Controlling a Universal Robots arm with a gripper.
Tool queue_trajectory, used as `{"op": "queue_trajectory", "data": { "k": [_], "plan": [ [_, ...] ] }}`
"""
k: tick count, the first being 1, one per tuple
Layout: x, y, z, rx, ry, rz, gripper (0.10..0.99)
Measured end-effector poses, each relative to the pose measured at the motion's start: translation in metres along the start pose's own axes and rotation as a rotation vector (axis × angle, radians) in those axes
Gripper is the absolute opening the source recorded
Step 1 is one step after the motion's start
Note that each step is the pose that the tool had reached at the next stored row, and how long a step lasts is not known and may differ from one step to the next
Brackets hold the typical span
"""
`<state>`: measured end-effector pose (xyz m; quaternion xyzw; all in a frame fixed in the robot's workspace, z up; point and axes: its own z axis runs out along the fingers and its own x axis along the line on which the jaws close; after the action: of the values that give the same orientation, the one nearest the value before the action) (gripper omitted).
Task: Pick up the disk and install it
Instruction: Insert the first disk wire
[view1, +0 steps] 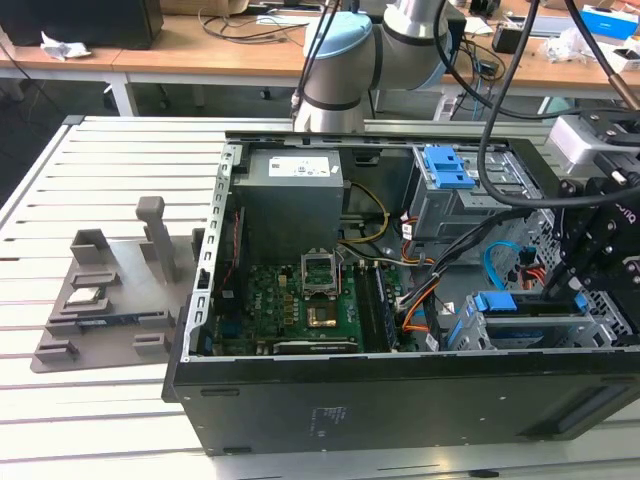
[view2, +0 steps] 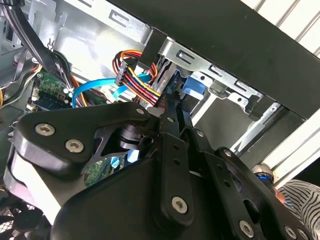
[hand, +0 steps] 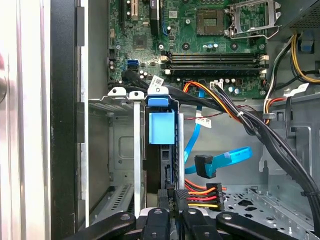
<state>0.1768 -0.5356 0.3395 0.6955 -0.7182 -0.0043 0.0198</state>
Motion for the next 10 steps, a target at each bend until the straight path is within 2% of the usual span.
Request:
{"op": "queue_trajectory", "data": {
  "k": [6, 7, 10],
  "plan": [
    [-0.0001, -0.0001, 0.0032, 0.0, -0.0006, 0.0, 0.169],
    [-0.0001, -0.0001, 0.0031, 0.0, -0.0004, 0.0, 0.239],
    [-0.0001, -0.0001, 0.0024, 0.0, 0.0002, 0.0, 0.239]
  ]
}}
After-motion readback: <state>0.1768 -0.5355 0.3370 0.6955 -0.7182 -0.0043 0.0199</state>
